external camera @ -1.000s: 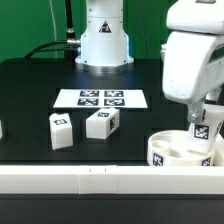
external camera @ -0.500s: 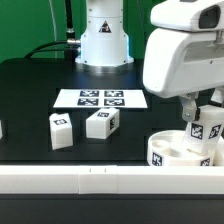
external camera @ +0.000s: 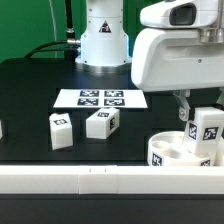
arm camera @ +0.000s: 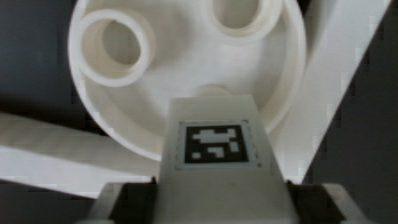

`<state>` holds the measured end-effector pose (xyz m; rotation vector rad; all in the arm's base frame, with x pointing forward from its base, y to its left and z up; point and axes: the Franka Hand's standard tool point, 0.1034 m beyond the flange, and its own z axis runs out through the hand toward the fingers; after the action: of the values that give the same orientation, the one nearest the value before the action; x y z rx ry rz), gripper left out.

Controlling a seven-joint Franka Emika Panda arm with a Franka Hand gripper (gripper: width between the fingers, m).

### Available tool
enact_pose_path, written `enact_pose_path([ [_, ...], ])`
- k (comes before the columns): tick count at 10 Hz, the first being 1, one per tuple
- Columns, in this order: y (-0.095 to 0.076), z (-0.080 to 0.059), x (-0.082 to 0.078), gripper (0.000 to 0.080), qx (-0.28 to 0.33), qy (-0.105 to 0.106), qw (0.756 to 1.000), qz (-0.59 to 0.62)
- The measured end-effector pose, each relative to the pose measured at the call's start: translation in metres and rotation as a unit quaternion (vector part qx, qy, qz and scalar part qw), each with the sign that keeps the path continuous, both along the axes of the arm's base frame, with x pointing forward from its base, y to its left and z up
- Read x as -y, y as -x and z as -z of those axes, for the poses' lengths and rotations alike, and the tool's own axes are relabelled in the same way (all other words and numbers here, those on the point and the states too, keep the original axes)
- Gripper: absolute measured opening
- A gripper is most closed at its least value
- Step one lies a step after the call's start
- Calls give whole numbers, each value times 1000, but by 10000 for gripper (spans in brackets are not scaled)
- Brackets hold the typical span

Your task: Assemble stool

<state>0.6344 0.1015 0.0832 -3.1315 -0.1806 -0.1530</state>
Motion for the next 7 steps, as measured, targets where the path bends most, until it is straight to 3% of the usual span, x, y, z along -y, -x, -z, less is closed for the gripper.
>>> enact_pose_path([
  [3, 0, 0, 1, 340, -2, -16, 995, 97],
  [7, -1, 1, 3, 340, -3, -44, 972, 232],
])
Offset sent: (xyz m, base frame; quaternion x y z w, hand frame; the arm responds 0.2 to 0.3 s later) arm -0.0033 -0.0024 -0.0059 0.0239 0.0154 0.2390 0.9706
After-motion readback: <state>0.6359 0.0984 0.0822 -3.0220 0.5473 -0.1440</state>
